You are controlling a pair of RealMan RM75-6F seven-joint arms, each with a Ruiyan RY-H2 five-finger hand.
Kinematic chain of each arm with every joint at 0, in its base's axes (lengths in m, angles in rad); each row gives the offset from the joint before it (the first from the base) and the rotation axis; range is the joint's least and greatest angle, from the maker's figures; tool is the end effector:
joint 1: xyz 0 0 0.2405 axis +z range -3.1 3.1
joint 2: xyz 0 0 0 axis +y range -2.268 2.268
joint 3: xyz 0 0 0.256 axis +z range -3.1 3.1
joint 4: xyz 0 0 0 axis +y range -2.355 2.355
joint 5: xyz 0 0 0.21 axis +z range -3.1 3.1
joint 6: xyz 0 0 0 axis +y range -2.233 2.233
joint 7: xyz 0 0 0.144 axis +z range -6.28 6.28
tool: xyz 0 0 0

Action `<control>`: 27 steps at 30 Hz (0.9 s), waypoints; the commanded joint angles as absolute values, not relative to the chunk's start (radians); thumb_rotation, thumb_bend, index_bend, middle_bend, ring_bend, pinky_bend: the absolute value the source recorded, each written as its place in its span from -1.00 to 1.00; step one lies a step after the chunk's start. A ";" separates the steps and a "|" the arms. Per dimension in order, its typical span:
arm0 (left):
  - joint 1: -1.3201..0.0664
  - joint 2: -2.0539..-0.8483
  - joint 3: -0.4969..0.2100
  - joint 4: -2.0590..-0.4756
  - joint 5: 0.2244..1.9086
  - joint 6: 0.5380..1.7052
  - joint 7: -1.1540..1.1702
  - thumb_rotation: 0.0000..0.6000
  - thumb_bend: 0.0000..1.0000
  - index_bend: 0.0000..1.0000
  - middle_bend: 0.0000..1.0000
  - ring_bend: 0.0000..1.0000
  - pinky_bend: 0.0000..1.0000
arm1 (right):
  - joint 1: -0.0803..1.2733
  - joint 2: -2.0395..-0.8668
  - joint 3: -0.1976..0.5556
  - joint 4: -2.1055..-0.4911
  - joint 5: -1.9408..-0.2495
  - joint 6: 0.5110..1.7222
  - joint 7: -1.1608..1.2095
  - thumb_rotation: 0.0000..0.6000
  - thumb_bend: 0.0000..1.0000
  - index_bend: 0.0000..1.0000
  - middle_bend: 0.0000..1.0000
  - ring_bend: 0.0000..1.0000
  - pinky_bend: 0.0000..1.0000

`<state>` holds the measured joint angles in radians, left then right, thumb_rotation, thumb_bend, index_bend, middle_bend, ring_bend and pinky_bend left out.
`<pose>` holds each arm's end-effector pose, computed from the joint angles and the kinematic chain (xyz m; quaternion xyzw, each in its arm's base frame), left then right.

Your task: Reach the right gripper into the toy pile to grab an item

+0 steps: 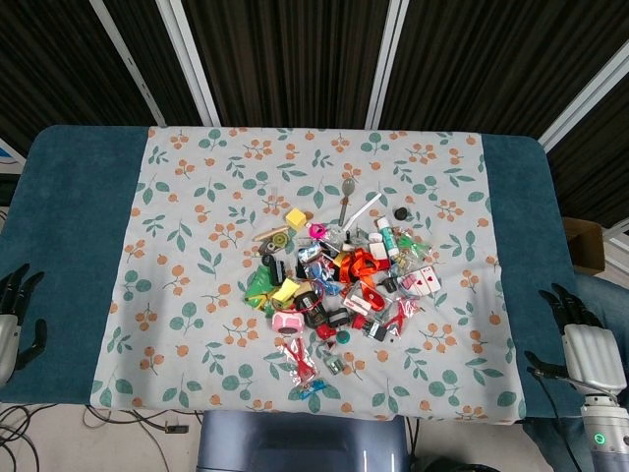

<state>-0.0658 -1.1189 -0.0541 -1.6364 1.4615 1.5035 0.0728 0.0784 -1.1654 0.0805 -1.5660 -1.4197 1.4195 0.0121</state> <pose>-0.3132 0.1755 0.1619 -0.5840 -0.3813 -0.3692 0.6142 -0.3290 -0.1852 0.1486 0.5695 -0.4229 0.3690 0.6006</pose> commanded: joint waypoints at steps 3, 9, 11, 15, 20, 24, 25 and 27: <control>-0.064 -1.120 -0.052 -1.646 1.461 1.502 0.066 1.00 0.14 -0.81 -1.00 -0.94 -0.91 | 0.075 -1.161 0.086 -1.554 -1.416 1.428 0.020 1.00 -0.57 -0.71 -0.78 -0.73 -0.47; -0.064 -1.118 -0.039 -1.648 1.476 1.496 0.067 1.00 0.14 -0.81 -1.00 -0.94 -0.91 | 0.096 -1.124 0.100 -1.565 -1.416 1.401 0.042 1.00 -0.57 -0.71 -0.76 -0.73 -0.47; -0.064 -1.115 -0.040 -1.649 1.474 1.494 0.061 1.00 0.14 -0.81 -1.00 -0.94 -0.91 | 0.128 -1.095 0.110 -1.588 -1.429 1.365 0.054 1.00 -0.57 -0.71 -0.74 -0.73 -0.47; -0.064 -1.109 -0.047 -1.653 1.468 1.497 0.044 1.00 0.14 -0.81 -1.00 -0.94 -0.91 | 0.197 -1.062 0.133 -1.633 -1.448 1.287 0.068 1.00 -0.57 -0.71 -0.71 -0.73 -0.47; -0.066 -1.102 -0.052 -1.661 1.457 1.492 0.031 1.00 0.14 -0.81 -1.00 -0.94 -0.91 | 0.306 -1.068 0.174 -1.671 -1.426 1.162 0.021 1.00 -0.57 -0.70 -0.66 -0.73 -0.47; -0.066 -1.100 -0.052 -1.659 1.457 1.491 0.026 1.00 0.14 -0.81 -1.00 -0.94 -0.91 | 0.389 -1.105 0.212 -1.696 -1.369 1.065 -0.003 1.00 -0.54 -0.68 -0.64 -0.73 -0.47; -0.066 -1.100 -0.053 -1.659 1.456 1.491 0.024 1.00 0.14 -0.81 -1.00 -0.94 -0.91 | 0.406 -1.112 0.219 -1.701 -1.357 1.044 -0.002 1.00 -0.53 -0.67 -0.64 -0.73 -0.47; -0.066 -1.097 -0.054 -1.661 1.453 1.489 0.020 1.00 0.14 -0.81 -1.00 -0.94 -0.91 | 0.454 -1.133 0.240 -1.707 -1.323 0.994 -0.011 1.00 -0.53 -0.66 -0.62 -0.73 -0.47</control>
<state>-0.0661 -1.0978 -0.0535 -1.6608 1.4536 1.4889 0.0201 0.4070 -1.1056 0.2105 -1.6905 -1.3637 1.0453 0.0045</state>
